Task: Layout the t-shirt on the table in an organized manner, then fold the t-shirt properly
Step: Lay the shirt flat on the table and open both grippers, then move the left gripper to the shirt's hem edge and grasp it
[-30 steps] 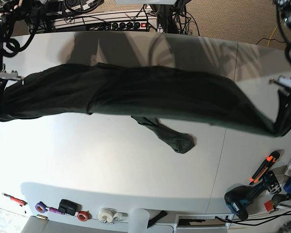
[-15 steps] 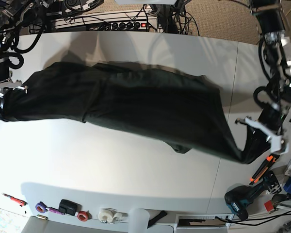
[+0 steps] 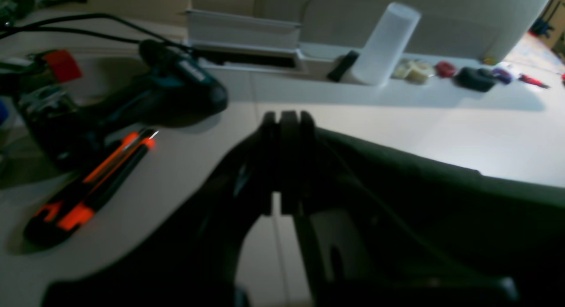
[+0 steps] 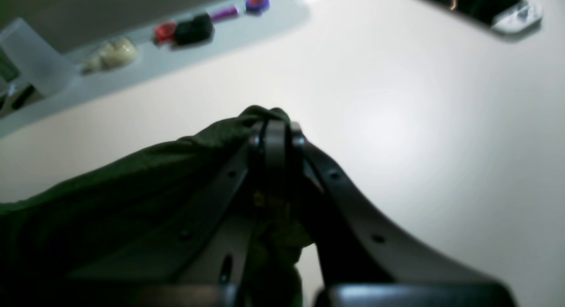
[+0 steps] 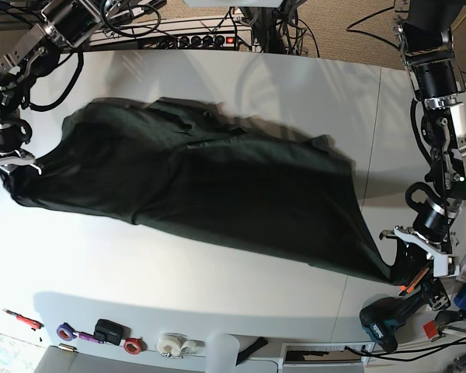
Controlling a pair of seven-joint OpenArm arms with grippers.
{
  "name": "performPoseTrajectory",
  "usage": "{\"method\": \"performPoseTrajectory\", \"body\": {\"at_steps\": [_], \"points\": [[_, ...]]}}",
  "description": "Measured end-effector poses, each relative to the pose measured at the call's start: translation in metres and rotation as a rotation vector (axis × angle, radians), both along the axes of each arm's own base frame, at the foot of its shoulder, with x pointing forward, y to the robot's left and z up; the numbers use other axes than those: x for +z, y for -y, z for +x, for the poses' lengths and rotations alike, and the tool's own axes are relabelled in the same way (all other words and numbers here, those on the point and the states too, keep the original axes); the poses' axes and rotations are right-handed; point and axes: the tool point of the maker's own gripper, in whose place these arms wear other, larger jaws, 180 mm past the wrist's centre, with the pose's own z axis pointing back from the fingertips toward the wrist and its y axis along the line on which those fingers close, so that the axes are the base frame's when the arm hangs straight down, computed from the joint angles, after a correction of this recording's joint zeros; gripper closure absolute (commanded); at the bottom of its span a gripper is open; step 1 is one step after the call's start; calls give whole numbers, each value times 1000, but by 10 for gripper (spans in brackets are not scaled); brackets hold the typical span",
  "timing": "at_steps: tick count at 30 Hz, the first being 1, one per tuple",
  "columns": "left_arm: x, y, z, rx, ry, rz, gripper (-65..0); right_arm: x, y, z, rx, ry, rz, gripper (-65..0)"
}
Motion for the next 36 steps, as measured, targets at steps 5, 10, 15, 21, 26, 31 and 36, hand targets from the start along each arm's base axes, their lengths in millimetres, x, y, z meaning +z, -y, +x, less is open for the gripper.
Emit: {"method": "performPoseTrajectory", "body": {"at_steps": [5,10,15,21,26,31,36], "points": [[-14,-9,2,32,-9,19,0,-19,3,5,-12,-12,60,0],[-25,-12,2,39,-37,10,-79,-21,3,7,-13,-13,70,0],[-24,-23,4,100,-39,7,-356,-21,4,7,-19,-15,70,0],[-23,-38,4,151,-49,16,-354,-21,4,7,-19,-14,70,0],[-33,3,-15,-170,-148,24,-324,-21,4,7,-19,-15,70,0],[-53,39,-46,-368,-222,-36,-300,-21,4,7,-19,-15,70,0],[-115,81,-78,-512,-389,131,-300,-21,4,7,-19,-14,70,0]]}}
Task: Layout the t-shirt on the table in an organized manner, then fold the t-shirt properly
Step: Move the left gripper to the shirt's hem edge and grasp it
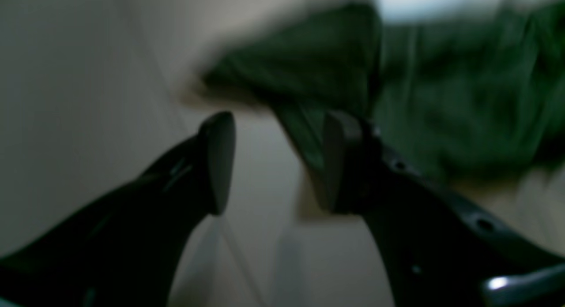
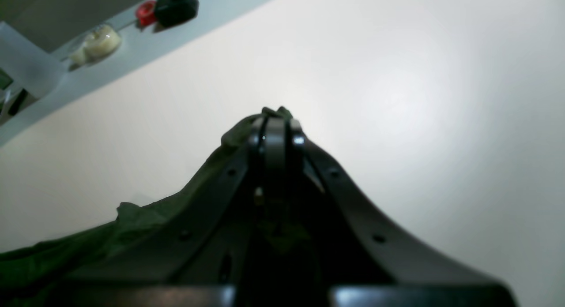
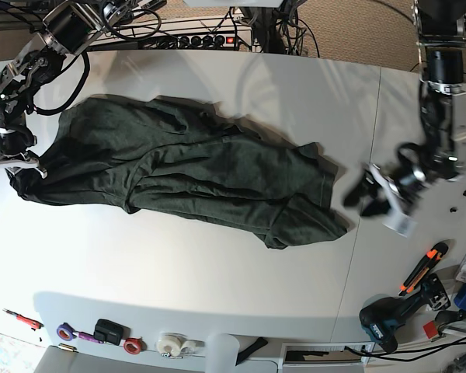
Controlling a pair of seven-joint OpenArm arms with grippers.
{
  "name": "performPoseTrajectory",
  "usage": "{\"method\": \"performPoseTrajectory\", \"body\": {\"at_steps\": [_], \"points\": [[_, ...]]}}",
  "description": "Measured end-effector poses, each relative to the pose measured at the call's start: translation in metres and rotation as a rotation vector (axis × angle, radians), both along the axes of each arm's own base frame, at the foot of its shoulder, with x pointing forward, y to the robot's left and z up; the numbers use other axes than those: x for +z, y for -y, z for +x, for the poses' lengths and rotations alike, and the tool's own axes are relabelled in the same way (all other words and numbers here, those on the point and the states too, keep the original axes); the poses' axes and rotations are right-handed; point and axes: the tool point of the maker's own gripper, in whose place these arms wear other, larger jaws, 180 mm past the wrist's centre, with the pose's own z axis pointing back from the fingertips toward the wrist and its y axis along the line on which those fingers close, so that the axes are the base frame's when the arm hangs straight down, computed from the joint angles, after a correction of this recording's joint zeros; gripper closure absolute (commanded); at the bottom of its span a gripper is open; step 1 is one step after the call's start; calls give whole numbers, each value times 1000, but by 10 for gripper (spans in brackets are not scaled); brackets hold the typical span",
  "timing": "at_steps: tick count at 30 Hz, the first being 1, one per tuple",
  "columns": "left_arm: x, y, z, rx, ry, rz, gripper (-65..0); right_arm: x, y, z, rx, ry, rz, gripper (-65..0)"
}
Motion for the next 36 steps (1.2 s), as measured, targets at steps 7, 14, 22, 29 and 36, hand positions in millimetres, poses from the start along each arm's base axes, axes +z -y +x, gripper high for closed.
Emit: {"method": "performPoseTrajectory", "body": {"at_steps": [7,14,22,29,36], "points": [[-11,35,-8,-158,100,159,-300,-1,-1,0,2,-8,3,0],[17,37,-7,-206,180,218,-300,-3,-1,-1,4,-14,5,0],[-17,28,-42,-219,74,242,-300,-3,-1,-1,3,-16,3,0],[-16,25,-37,-233,167,297,-300,-3,-1,-1,3,-17,3,0],[-21,21,-37,-236,175,319,-300,-3,-1,-1,3,-17,4,0]]}}
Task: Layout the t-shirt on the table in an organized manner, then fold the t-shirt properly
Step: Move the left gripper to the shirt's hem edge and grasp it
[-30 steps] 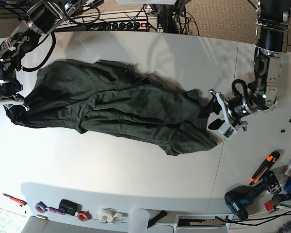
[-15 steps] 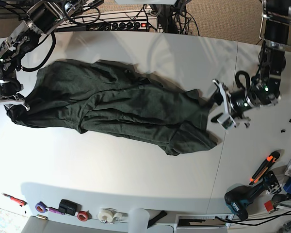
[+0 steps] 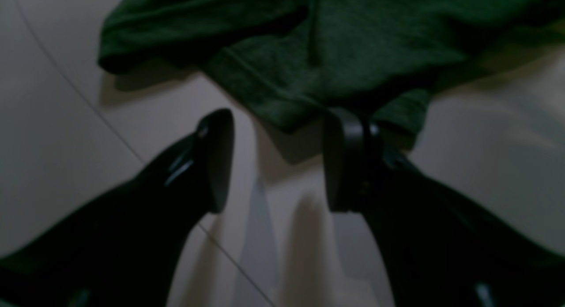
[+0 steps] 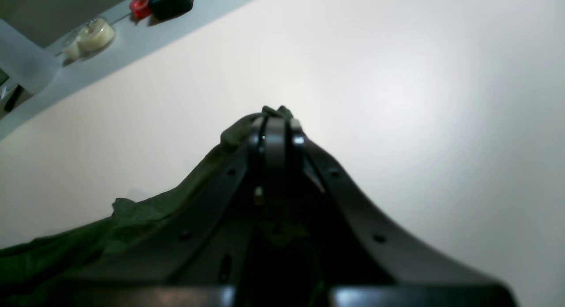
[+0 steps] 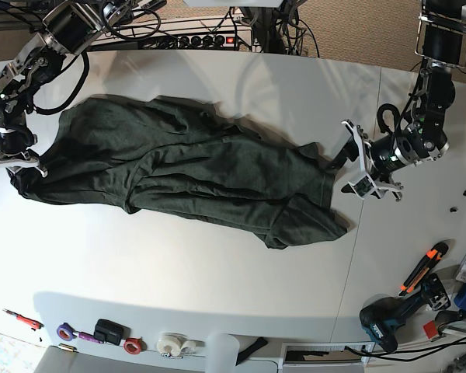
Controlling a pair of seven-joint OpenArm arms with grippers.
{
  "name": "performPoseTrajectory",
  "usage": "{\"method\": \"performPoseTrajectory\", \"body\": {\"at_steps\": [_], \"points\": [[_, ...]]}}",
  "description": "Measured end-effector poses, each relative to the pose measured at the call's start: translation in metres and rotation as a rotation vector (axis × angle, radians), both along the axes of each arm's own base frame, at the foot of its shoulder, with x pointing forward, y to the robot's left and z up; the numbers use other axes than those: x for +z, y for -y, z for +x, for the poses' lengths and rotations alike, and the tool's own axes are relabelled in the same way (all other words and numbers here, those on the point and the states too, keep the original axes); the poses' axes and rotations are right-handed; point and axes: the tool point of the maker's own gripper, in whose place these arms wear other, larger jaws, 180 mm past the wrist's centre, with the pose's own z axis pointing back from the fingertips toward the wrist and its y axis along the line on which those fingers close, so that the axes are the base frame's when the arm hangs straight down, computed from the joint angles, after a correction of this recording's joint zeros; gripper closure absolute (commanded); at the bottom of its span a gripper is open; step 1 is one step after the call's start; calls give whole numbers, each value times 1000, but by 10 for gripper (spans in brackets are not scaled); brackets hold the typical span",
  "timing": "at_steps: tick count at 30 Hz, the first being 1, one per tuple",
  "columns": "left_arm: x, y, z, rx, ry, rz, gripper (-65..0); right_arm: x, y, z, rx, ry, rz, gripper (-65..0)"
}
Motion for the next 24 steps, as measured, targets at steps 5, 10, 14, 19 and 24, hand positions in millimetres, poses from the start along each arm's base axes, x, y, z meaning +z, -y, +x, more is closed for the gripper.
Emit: {"method": "performPoseTrajectory", "body": {"at_steps": [5,10,14,19,24], "points": [[0,0,0,0,0,0,-300,0,0,0,0,0,0,0],[-3,1,0,-10,23,14,-300,0,0,0,0,0,0,0],[-13,2,-2,8,6,-13,-300,0,0,0,0,0,0,0],[-15,6,-1,13,5,-26,-246,0,0,0,0,0,0,0],[-14,7,1,28,12,-33,-231,0,0,0,0,0,0,0]]}}
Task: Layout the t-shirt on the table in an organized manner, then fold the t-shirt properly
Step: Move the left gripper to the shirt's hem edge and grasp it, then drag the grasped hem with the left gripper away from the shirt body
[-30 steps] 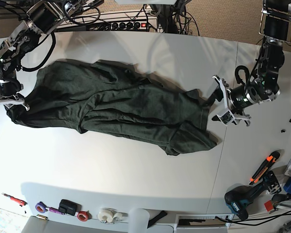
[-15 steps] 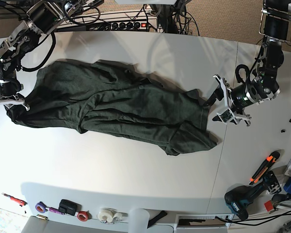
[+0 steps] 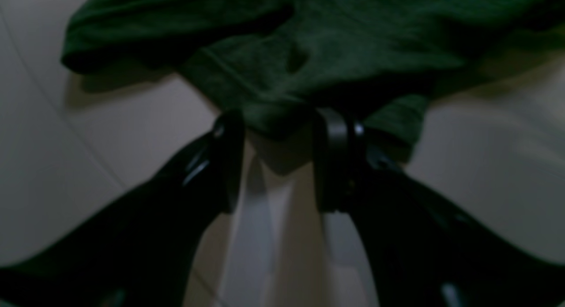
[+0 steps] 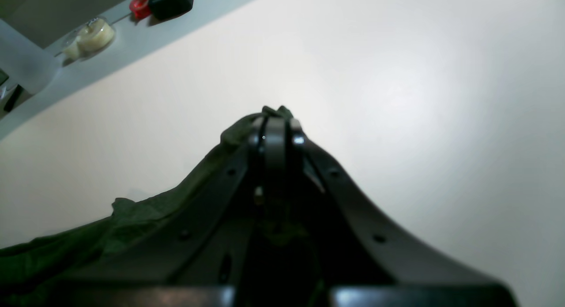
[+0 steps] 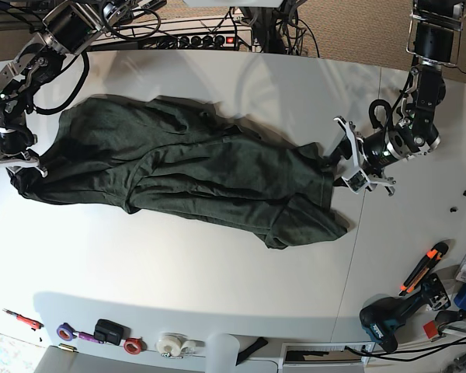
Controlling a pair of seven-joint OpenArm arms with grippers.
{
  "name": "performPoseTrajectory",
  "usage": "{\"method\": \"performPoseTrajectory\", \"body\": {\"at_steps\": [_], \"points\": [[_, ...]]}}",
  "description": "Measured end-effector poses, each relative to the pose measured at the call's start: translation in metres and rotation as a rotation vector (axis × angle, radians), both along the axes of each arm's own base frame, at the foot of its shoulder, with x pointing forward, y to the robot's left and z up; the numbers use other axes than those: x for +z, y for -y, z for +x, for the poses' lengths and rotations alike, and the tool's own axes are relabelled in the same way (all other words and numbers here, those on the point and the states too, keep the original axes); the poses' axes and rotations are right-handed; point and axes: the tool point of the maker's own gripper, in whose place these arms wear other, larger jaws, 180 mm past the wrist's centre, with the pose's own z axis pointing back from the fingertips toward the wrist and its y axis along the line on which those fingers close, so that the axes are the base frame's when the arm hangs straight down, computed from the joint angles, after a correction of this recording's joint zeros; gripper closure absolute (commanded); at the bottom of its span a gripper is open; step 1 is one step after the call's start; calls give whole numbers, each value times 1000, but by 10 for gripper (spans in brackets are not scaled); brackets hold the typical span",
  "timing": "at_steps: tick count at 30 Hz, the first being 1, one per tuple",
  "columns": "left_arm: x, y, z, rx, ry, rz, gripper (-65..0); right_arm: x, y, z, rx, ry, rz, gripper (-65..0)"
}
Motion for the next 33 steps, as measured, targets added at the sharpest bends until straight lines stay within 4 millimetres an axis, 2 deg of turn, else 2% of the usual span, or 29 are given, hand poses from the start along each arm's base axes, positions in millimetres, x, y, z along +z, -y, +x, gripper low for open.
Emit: {"method": "performPoseTrajectory", "body": {"at_steps": [4,5,8,9,17,23,29,33], "points": [[0,2,0,1,1,-5,-217,0,0,0,0,0,0,0],[0,4,0,0,1,-10,-182,0,0,0,0,0,0,0],[6,9,2,-7,25,-42,-15,0,0,0,0,0,0,0],[9,10,3,-8,38,-56,0,0,0,0,0,0,0,0],[27,14,14,2,117,-117,0,0,0,0,0,0,0,0],[59,7,45,96,201,-194,0,0,0,0,0,0,-1,0],[83,-6,76,175,265,-171,0,0,0,0,0,0,0,0],[96,-6,85,172,294,-175,0,0,0,0,0,0,0,0]]}}
